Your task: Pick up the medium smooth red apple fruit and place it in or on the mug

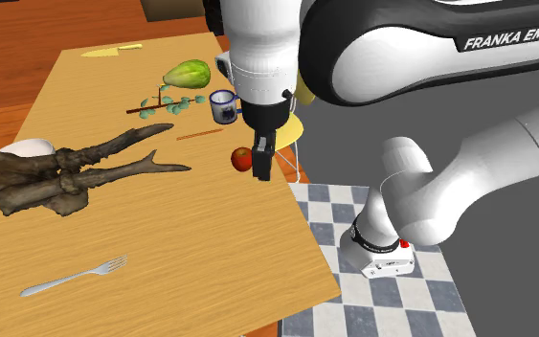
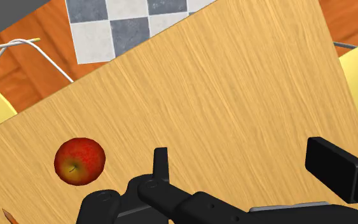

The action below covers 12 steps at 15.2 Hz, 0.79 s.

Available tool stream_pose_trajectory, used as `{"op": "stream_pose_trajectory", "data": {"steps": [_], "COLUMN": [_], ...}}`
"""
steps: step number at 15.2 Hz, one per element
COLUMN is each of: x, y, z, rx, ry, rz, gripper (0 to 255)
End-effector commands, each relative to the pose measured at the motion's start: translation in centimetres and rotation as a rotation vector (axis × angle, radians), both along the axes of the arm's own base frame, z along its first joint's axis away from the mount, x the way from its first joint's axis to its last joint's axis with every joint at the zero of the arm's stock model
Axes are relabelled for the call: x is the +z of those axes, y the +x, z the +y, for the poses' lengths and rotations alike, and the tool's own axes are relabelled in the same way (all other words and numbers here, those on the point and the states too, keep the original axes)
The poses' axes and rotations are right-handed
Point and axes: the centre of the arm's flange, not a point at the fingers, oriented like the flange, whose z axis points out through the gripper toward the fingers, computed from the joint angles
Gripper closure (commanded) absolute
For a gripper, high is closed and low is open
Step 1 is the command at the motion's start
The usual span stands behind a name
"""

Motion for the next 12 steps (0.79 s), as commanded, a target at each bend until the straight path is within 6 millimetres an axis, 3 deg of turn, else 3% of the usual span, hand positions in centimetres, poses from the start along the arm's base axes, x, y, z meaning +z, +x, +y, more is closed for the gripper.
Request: {"op": "stream_pose_trajectory", "data": {"steps": [1, 12], "x": [0.0, -8.4], "y": [0.0, 4.6], "z": [0.0, -11.4], "rx": [0.0, 0.015], "ry": [0.0, 0.055], "rz": [0.0, -0.049], "gripper": [0, 0]}}
